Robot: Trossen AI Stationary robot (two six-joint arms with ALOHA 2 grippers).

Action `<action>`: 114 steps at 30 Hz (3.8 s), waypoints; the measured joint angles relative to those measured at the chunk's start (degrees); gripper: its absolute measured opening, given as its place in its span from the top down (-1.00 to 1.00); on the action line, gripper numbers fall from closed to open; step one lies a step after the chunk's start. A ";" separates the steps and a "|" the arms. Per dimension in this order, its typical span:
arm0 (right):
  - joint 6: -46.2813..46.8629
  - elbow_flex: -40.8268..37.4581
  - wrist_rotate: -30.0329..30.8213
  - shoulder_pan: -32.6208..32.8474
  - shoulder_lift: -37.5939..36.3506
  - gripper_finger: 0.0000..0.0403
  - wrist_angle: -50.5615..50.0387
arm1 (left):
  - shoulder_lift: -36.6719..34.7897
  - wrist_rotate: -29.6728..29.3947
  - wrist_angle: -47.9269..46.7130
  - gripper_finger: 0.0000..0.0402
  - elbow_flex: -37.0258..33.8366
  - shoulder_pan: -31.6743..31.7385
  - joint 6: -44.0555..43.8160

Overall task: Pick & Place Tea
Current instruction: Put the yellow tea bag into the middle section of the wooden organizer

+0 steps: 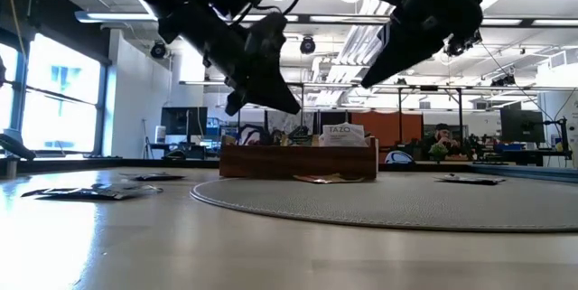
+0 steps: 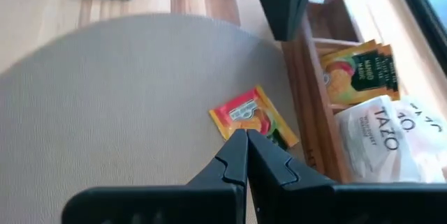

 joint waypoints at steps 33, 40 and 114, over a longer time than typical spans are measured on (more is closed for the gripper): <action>20.19 -2.01 -8.02 -8.52 11.31 0.45 6.75 | 5.05 3.32 -4.38 0.30 -0.11 -4.59 0.74; 32.20 -2.01 -2.24 -8.93 11.33 0.31 6.19 | 9.53 0.08 -3.70 0.30 -0.28 -4.50 5.91; 43.55 -1.99 -7.31 -11.85 21.96 0.46 17.46 | 16.94 -4.43 6.51 0.30 2.54 -4.44 12.92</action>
